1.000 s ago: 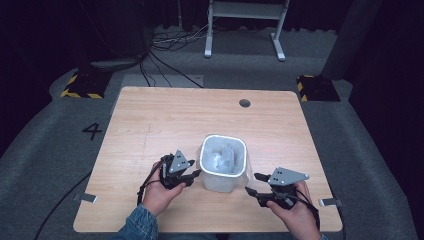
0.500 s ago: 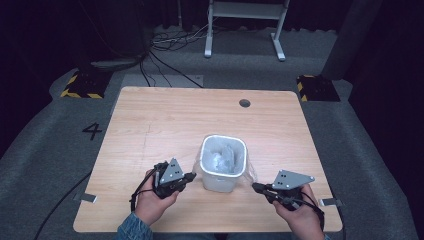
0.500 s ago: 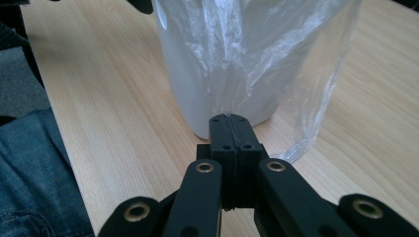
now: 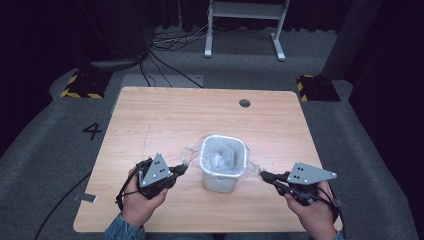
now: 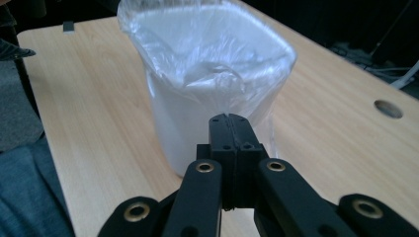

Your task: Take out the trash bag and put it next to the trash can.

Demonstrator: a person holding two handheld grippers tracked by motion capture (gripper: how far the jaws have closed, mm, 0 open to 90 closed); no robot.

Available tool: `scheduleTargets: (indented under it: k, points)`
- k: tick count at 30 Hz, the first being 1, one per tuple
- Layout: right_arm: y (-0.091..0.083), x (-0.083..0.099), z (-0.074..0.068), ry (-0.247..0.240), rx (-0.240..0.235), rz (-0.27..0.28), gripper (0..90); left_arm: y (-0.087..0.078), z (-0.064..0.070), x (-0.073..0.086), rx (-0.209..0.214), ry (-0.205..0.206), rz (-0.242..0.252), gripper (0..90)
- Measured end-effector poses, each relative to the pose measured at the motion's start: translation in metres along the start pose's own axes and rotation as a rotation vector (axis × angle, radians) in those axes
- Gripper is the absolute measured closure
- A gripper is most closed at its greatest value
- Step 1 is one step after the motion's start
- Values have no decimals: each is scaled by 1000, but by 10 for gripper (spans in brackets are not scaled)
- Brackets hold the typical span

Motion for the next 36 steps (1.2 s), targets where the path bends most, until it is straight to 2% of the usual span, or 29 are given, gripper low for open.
scheduleTargets:
  k: [3,7,13,20,25,26,32,36]
  points:
    - [-2,-8,4,-2,18,27,900,2,-9,-5,-30,-3,-3,896]
    - [2,-12,16,6,55,26,900,14,-23,-1,-67,-17,-36,896]
    - [17,-7,37,37,96,-9,900,37,-34,11,-69,-76,-86,896]
    - [38,7,53,71,120,-61,900,58,-34,20,-39,-81,-145,896]
    - [46,18,58,93,120,-86,900,66,-27,21,-11,-73,-164,895]
    - [45,19,57,94,121,-86,900,67,-25,21,-10,-64,-168,896]
    - [31,23,55,92,146,-77,890,69,-19,19,10,-67,-160,893]
    - [20,33,62,130,204,-82,780,68,-17,19,17,-66,-161,890]
Point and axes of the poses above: each handheld gripper's, and its own axes: y roughly forward along the jaws, x roughly out of its underside, z roughly to its right, the point moved 6 cm from there along y, roughly forward along the jaws, and after that the axes turned 8 degrees about y, right-handed, at the moved point
